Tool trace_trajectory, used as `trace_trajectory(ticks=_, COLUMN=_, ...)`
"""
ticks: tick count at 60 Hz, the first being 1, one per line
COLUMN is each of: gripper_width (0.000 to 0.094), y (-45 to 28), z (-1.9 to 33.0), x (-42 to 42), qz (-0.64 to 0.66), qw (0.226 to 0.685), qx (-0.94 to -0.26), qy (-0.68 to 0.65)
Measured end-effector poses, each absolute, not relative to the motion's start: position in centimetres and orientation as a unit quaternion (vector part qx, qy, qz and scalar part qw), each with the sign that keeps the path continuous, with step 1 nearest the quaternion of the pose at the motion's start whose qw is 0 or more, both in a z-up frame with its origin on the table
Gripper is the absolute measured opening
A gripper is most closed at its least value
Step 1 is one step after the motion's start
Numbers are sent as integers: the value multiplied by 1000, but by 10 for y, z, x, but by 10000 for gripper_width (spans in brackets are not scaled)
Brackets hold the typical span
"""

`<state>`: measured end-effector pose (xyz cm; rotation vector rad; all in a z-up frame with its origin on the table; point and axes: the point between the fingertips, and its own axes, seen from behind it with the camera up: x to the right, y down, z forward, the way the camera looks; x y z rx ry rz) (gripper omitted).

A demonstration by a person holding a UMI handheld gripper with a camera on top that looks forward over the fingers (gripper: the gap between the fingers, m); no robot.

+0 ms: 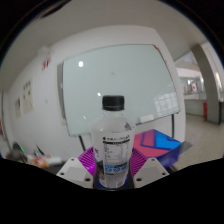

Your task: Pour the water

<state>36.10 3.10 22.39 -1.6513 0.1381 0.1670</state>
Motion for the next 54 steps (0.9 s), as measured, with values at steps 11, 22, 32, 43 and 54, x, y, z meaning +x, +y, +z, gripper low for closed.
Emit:
trace_trajectory(ticks=11, gripper_width=384, y=32, z=107, x=404, qz=-22, qw=603, qx=-797, qy=15)
trace_trajectory(ticks=22, gripper_width=395, y=30, z=59, x=405, qz=-28, qw=592, qx=-806, qy=14)
trace_trajectory(ticks=32, gripper_width=557, y=30, z=59, x=408, qz=-25, qw=589, qx=-808, qy=20)
trace_trajectory(ticks=43, gripper_width=849, y=8, z=49, x=407, qz=-15, qw=541, qx=-840, qy=35)
trace_trajectory(ticks=54, gripper_width=849, y=-43, z=77, x=403, qz=-46, qw=531, qx=-846, qy=32)
